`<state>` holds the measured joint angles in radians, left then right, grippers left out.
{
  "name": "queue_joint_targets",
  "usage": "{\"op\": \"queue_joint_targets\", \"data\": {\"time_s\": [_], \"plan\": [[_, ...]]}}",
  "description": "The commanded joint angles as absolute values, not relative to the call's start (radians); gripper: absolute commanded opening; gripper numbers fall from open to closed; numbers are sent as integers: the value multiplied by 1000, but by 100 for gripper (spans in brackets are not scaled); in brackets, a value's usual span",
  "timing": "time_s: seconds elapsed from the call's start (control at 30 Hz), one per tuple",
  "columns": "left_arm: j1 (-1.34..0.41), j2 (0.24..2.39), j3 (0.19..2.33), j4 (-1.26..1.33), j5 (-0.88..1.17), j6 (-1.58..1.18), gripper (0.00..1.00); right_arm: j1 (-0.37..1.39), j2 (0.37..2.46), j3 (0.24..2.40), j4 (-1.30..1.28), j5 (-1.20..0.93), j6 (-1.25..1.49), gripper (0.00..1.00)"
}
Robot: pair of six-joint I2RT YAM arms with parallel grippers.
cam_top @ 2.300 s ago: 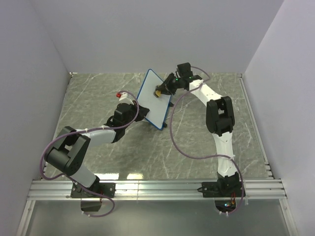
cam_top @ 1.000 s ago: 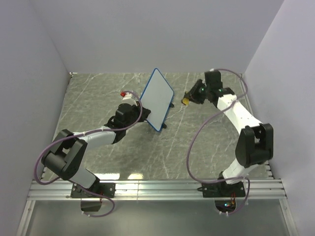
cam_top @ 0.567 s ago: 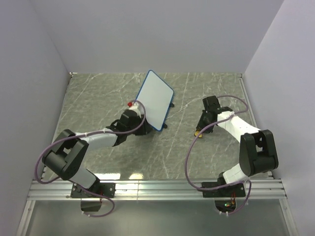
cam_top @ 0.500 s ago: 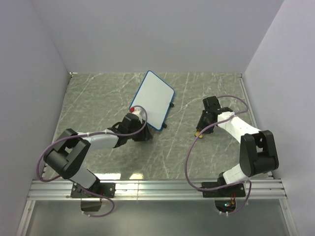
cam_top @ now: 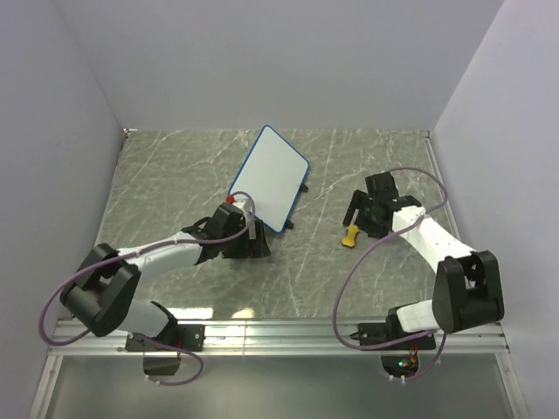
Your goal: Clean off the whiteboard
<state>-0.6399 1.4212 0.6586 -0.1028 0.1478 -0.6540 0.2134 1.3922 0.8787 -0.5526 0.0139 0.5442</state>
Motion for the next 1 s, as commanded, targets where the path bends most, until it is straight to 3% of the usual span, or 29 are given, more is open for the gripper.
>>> {"op": "queue_joint_targets", "data": {"time_s": [0.0,0.33,0.73,0.87,0.97], "plan": [[-641,1327,707,-208,107,-664,98,218,1335,908,-537,3,540,85],[-641,1109,863,-508,-66,-675,97,245,1164,1054,-592,-113,554,82],[-641,1088,1267,-702,-469,-643,99,328,896,1177,-586,-316,528,87],[-641,965,1185,-567,-624,-595,99,328,741,1060,-537,-318,551,89],[-641,867,1073,-430,-656,-546,99,330,646,950,-526,-295,552,97]]}}
